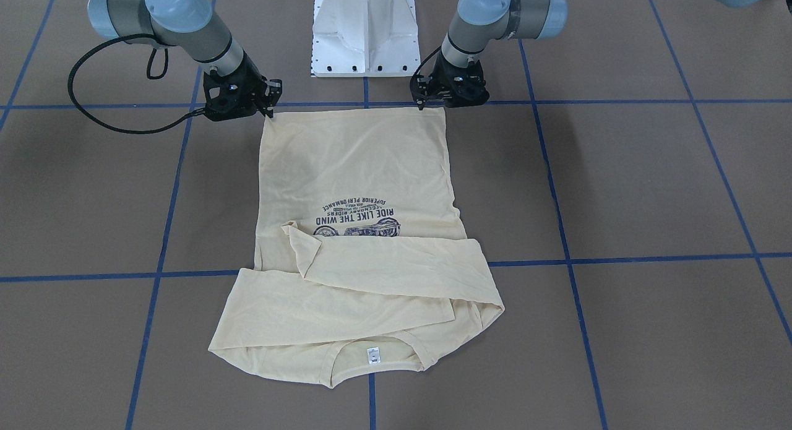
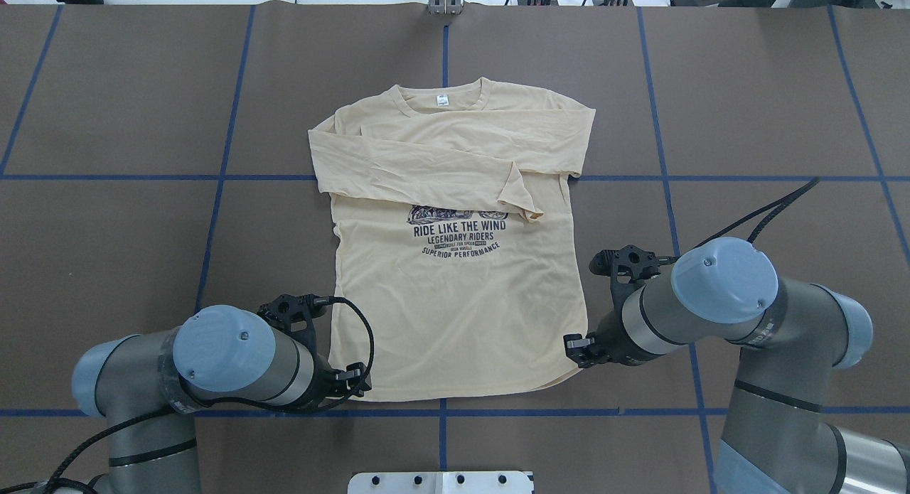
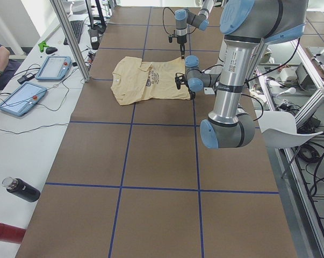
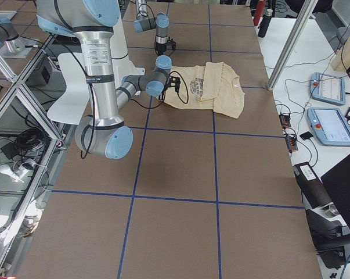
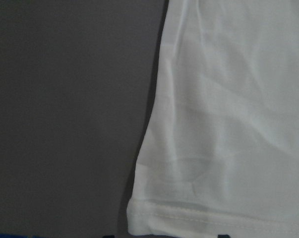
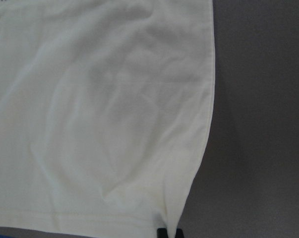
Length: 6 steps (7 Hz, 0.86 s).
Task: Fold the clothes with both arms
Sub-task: 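Grasp the hem corner with the left gripper while the right gripper holds its corner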
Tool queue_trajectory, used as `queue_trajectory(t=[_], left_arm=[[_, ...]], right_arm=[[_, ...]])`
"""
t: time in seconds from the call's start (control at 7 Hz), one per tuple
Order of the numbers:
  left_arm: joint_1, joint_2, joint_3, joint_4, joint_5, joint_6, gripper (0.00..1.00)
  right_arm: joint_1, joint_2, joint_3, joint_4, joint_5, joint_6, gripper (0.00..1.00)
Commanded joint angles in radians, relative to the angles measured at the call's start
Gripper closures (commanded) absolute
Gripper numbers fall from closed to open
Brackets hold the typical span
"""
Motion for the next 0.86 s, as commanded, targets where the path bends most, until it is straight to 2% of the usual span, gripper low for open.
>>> queue_trajectory(t=[0.0,0.71], left_arm=[[-0.030,0.000,-0.002,0.017,0.000,0.001,0.24],[-0.020,0.000,0.001,0.022,0.000,0.001,0.30]], right_arm=[[0.001,0.000,0.000,0.000,0.000,0.000,1.00],[0.006,0.000,-0.002,0.000,0.002,-0.002,1.00]])
